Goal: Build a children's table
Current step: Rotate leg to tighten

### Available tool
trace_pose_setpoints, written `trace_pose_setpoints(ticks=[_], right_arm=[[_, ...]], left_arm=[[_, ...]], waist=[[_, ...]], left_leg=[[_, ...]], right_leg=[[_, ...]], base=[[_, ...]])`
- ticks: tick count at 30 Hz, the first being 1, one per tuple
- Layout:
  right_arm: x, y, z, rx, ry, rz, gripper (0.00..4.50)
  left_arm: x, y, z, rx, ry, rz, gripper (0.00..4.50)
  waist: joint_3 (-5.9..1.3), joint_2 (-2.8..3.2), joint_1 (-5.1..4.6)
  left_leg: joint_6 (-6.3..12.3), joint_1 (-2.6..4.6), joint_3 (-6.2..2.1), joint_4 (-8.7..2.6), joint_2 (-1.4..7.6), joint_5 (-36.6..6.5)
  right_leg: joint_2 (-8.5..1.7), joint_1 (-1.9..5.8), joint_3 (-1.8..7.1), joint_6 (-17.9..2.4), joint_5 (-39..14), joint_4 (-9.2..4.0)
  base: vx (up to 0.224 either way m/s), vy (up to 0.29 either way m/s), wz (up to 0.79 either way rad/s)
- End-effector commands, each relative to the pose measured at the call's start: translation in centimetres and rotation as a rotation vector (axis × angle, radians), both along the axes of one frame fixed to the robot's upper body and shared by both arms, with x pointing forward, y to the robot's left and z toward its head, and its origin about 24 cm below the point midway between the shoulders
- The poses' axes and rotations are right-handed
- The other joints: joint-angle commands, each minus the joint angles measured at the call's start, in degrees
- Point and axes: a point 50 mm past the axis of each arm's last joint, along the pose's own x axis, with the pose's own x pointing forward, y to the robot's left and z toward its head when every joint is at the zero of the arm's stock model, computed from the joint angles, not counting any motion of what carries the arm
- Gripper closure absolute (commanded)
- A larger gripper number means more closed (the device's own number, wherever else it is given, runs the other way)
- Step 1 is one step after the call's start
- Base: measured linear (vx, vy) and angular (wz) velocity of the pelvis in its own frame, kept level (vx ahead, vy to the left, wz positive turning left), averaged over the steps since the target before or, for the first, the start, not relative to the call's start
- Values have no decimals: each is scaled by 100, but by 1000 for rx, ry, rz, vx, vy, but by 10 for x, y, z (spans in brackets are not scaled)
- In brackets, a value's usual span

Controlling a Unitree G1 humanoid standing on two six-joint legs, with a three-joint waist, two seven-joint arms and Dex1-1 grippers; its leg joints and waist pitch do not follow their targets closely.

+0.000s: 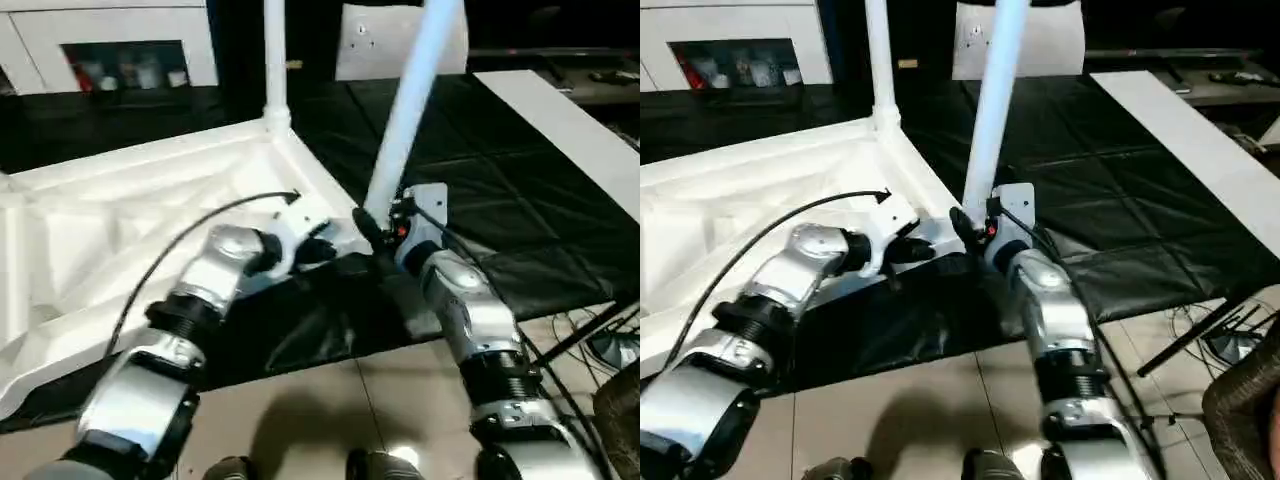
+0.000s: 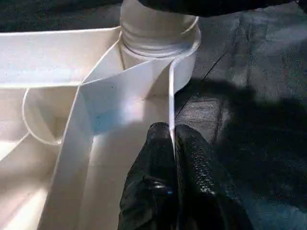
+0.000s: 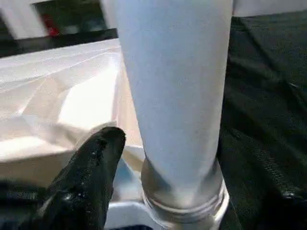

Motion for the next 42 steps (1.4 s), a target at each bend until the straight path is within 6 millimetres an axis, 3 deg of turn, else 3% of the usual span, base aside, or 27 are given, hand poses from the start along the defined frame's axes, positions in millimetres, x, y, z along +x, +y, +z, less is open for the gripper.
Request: trace_pose_setpoints(ticks=[1, 3, 5, 6, 7, 8, 11, 15, 18, 21, 27, 42], right_arm=[[-11, 7, 10, -12, -76, 212, 85], [-14, -2, 12, -33, -93, 257, 62], [-21, -16, 16, -72, -110, 359, 47], [-23, -19, 17, -80, -112, 381, 45], [-25, -24, 17, -93, -107, 422, 45], [-26, -26, 17, -101, -102, 447, 19], [-32, -32, 17, -137, -86, 560, 2], [-39, -37, 18, -166, -55, 718, 2], [-45, -40, 19, -165, -19, 838, 2], [-48, -40, 18, -168, 6, 908, 35], [-51, -37, 16, -176, 45, 1005, 82], [-56, -31, 14, -134, 79, 1057, 215]], left_arm=[[-3, 8, 6, -11, -40, -86, 450], [-6, 14, 5, -9, -31, -142, 450], [-12, 25, 2, 32, -8, -243, 450], [-14, 27, 1, 43, 0, -263, 450], [-16, 31, 1, 63, 9, -318, 450], [-18, 34, 1, 74, 15, -349, 450], [-22, 39, 4, 71, 56, -422, 450], [-25, 44, 7, 117, 87, -532, 450], [-28, 44, 9, 136, 112, -629, 450], [-30, 42, 10, 142, 139, -686, 450], [-33, 35, 12, 152, 156, -769, 450], [-31, 37, 15, 134, 161, -756, 450]], waist=[[-461, 47, 69], [-484, -8, 90], [-475, -32, 102], [-489, -31, 99], [-486, 21, 141], [-482, 19, 151], [-452, 44, 235], [-435, 41, 354], [-420, 39, 399], [-416, 35, 442], [-429, 19, 529], [-446, 5, 553]], left_leg=[[368, 93, -116, -400, 298, -1481], [525, 52, -90, -368, 283, -1189], [646, 53, -82, -340, 280, -1063], [682, 44, -71, -327, 275, -1019], [715, 72, -70, -330, 304, -919], [711, 73, -63, -328, 317, -857], [526, 133, -43, -344, 351, -1021], [306, 168, -26, -374, 388, -1288], [245, 182, -22, -385, 394, -1471], [172, 203, -17, -387, 405, -1553], [160, 206, -9, -380, 406, -1456], [168, 186, -10, -370, 397, -1318]], right_leg=[[-376, 290, 261, -1164, -1669, -336], [-354, 326, 265, -1219, -1212, -280], [-338, 314, 268, -1317, -986, -245], [-346, 328, 269, -1344, -938, -221], [-354, 307, 269, -1403, -887, -214], [-332, 307, 270, -1462, -795, -198], [-321, 279, 275, -1541, -996, -210], [-303, 260, 272, -1454, -1336, -218], [-316, 247, 280, -1383, -1571, -247], [-333, 223, 289, -1336, -1809, -270], [-339, 215, 295, -1318, -1744, -252], [-339, 236, 284, -1300, -1696, -234]], base=[[0, 0, 0], [0, 0, 0], [0, 0, 0], [0, 0, 0], [0, 0, 0], [0, 0, 0], [0, 0, 0], [0, 0, 0], [0, 0, 0], [0, 0, 0], [0, 0, 0], [0, 0, 0]])
